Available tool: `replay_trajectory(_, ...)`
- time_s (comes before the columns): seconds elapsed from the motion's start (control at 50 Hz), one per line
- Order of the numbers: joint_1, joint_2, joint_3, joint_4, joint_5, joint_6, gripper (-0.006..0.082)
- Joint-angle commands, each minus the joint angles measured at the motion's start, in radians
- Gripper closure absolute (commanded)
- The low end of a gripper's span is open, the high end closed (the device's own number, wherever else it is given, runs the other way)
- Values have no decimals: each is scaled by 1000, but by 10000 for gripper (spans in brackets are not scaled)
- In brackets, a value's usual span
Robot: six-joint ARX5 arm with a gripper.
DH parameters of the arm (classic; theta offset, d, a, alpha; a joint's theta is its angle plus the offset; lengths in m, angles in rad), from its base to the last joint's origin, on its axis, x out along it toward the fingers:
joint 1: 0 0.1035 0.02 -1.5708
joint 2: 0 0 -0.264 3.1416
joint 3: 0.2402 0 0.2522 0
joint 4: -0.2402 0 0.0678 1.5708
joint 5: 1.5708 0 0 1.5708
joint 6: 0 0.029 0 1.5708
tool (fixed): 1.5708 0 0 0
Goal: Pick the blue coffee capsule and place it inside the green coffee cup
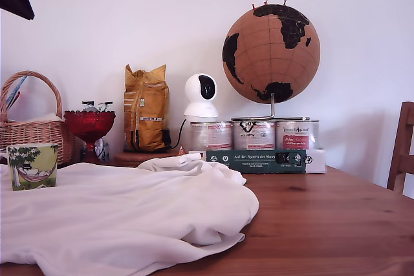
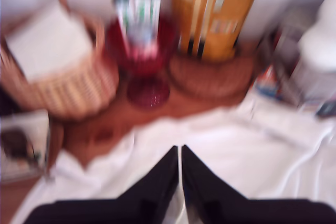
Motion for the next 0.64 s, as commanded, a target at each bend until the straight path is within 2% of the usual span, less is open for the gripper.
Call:
replay_trajectory(0.0,0,-19,-80,40,2,9,779)
replay_trajectory(0.32,0,-208,-332,214,1,9,779)
replay_trajectory(0.62,0,-333,-375,228,-14,10,779)
